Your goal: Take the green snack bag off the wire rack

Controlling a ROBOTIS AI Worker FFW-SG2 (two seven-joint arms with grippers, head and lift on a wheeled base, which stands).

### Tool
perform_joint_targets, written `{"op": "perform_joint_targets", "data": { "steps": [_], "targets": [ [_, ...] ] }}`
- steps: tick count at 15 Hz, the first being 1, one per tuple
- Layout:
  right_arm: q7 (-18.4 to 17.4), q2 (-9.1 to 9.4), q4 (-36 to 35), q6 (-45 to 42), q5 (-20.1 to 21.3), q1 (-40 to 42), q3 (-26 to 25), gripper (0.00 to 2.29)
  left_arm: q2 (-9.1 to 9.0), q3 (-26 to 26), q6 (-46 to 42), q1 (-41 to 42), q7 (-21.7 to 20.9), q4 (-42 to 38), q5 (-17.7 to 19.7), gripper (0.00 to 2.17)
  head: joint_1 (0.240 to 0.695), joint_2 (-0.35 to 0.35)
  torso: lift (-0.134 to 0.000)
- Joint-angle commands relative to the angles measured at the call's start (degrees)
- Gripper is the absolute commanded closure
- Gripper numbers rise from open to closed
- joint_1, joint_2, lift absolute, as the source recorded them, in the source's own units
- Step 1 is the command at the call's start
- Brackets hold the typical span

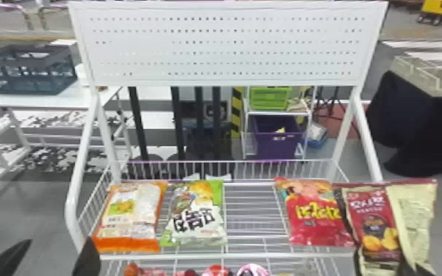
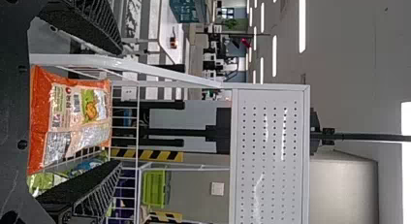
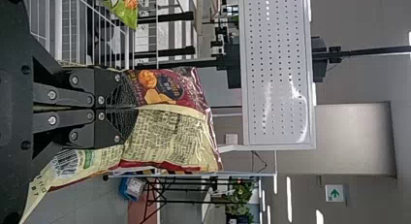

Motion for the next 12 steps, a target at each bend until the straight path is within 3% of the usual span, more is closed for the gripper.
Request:
{"op": "perform_joint_targets", "data": {
  "steps": [1,9,12],
  "targets": [
    [0.0,-0.02,0.01,-0.01,-0.02,-0.09,0.0,2.24,0.06,0.02,0.0,0.0,0.0,0.0,0.01,0.08,0.499,0.0,0.0],
    [0.0,0.06,0.27,-0.01,-0.02,-0.17,0.0,2.24,-0.03,-0.25,0.0,-0.26,0.0,0.09,0.09,0.08,0.499,0.0,0.0],
    [0.0,0.24,0.45,-0.01,0.07,-0.79,0.62,2.24,1.99,-8.33,0.0,-6.33,1.32,5.19,-2.02,0.08,0.499,0.0,0.0]
  ]
}}
